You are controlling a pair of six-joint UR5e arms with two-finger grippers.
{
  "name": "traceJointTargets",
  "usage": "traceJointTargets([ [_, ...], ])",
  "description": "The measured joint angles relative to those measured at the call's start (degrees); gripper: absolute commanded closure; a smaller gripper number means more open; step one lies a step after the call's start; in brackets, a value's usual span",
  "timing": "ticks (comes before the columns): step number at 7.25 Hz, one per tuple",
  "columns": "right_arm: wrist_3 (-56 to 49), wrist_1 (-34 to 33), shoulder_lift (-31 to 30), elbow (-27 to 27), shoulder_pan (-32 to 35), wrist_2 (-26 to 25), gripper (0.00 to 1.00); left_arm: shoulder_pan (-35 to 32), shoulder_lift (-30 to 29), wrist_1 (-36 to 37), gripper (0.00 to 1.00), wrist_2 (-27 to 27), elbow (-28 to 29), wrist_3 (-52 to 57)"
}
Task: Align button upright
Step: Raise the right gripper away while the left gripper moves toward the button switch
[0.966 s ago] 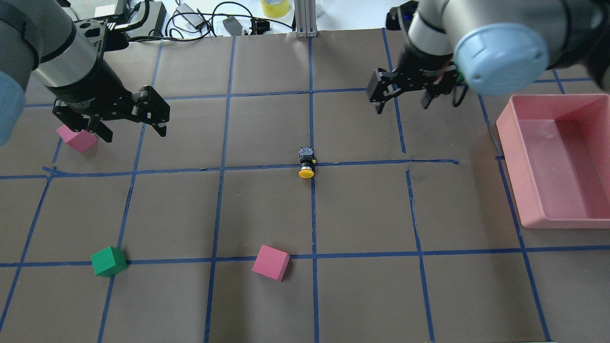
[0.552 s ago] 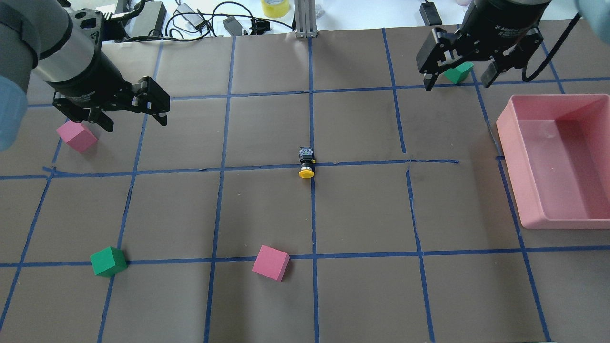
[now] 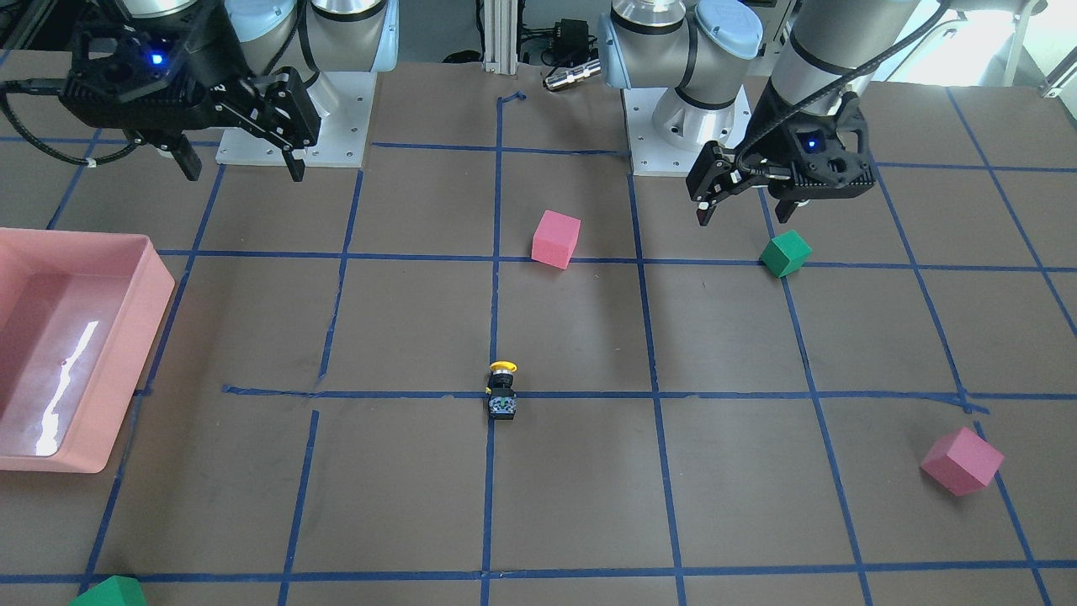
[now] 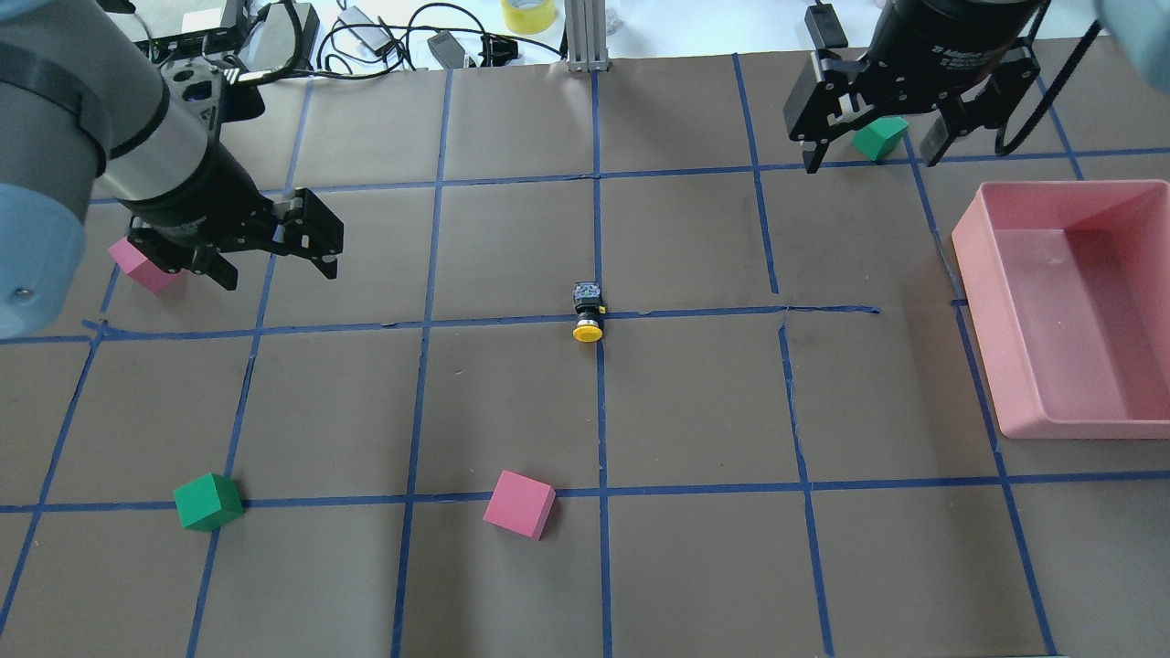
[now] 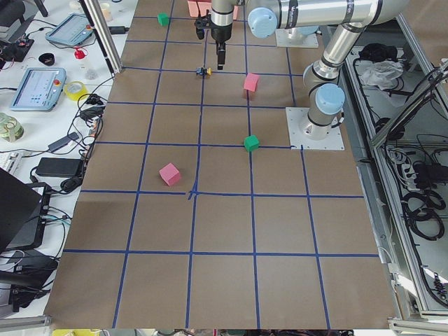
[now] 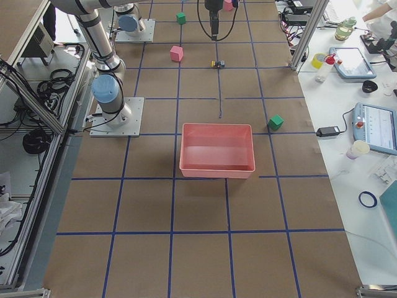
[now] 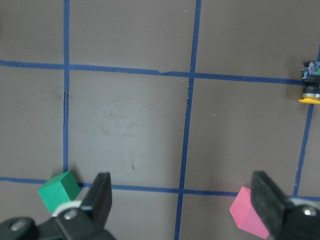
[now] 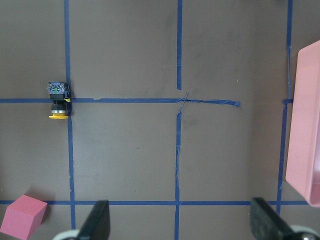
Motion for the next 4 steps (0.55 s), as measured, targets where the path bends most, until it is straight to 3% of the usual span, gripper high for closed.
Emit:
traceJointTargets([
  [4,1.2,-3.3,0.6,0.4,-1.3,-0.2,0.0,-4.4,2.8,2.7,0.0,-1.3,-8.7,-0.6],
])
